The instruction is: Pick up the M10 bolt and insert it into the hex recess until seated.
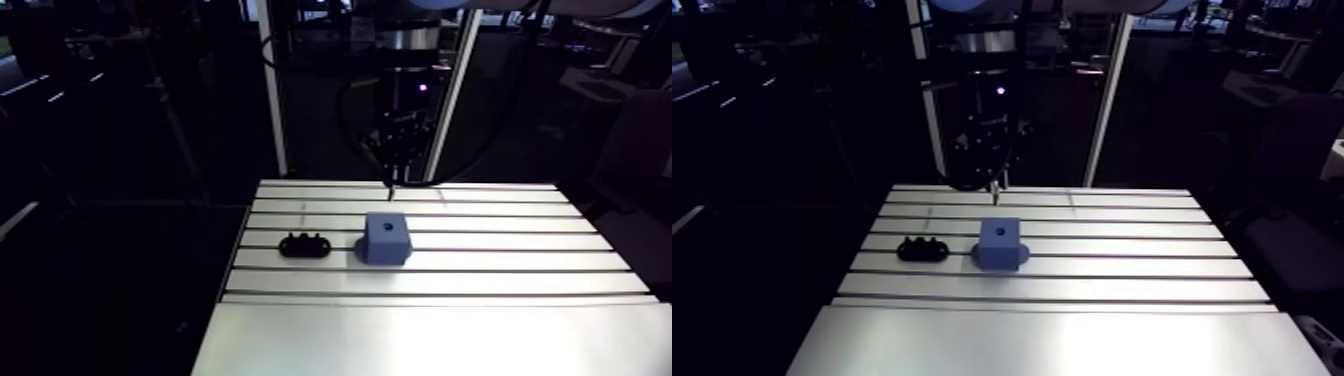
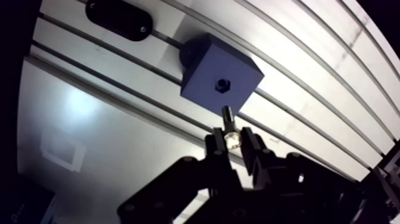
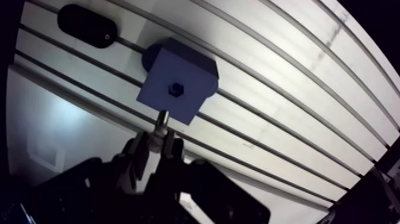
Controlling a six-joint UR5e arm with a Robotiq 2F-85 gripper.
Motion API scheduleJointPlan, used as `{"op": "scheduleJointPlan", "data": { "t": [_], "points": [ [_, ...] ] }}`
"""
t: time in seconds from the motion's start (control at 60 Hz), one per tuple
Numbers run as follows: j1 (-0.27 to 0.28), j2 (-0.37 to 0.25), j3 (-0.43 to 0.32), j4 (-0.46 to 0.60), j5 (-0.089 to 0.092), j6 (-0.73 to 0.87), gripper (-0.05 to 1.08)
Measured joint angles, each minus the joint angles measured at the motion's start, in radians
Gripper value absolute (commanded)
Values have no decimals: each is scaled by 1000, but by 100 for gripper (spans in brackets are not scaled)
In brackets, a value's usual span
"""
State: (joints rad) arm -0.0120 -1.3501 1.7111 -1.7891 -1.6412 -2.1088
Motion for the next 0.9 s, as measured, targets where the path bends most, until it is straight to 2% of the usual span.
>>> {"op": "scheduleJointPlan", "data": {
  "t": [0.467,0.9],
  "points": [
    [-3,17,44,-79,7,-37,108],
    [-4,38,49,-84,-3,-38,108]
  ]
}}
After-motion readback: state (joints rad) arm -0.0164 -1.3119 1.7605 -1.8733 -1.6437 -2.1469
